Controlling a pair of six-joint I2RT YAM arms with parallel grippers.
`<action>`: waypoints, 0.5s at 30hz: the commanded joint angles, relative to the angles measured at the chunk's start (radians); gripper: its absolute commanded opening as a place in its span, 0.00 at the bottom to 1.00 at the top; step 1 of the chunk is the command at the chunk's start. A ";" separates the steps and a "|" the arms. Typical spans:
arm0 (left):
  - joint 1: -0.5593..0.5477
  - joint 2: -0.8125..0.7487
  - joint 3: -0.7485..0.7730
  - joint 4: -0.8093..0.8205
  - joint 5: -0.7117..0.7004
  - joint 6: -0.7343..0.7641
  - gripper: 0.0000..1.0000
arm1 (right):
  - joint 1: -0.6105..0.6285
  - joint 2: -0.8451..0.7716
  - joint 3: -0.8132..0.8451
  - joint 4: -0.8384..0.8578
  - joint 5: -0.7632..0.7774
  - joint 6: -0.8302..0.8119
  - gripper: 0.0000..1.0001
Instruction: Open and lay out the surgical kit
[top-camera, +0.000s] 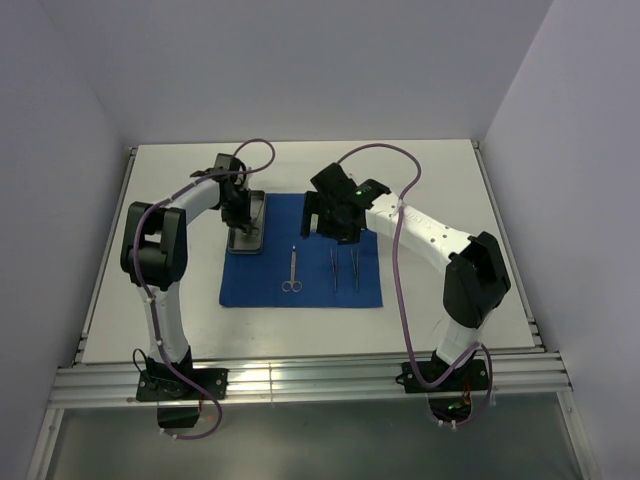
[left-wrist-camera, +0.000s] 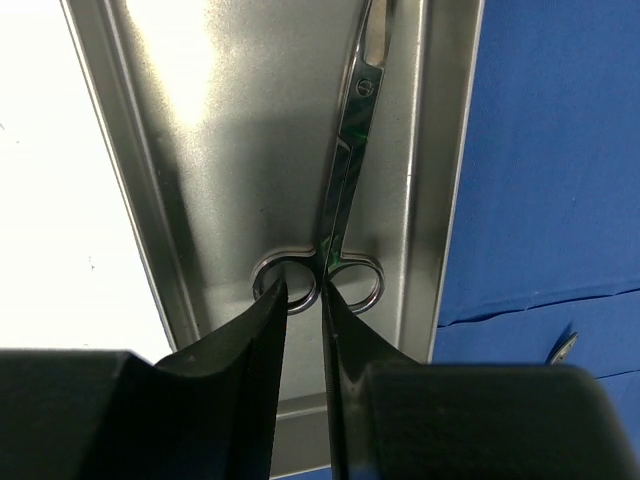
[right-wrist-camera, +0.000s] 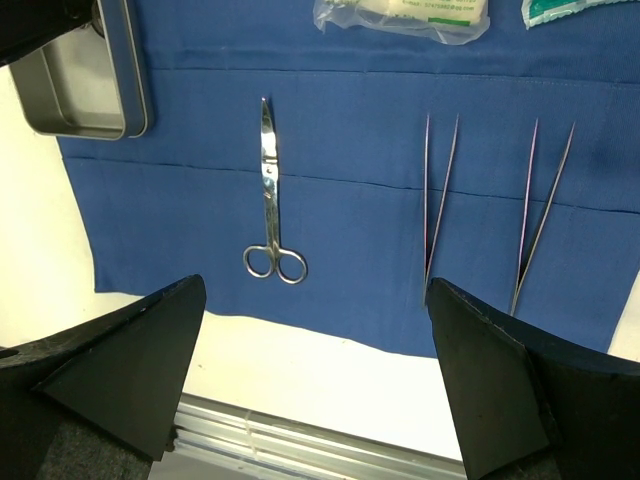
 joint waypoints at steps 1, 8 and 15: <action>0.001 -0.015 -0.016 -0.011 0.004 0.004 0.25 | -0.009 -0.010 -0.005 0.029 -0.003 -0.015 1.00; -0.026 -0.013 -0.054 0.011 -0.023 0.035 0.25 | -0.009 -0.005 -0.005 0.030 -0.003 -0.014 1.00; -0.032 -0.006 -0.065 0.016 -0.013 0.032 0.26 | -0.009 -0.007 -0.008 0.030 -0.004 -0.015 1.00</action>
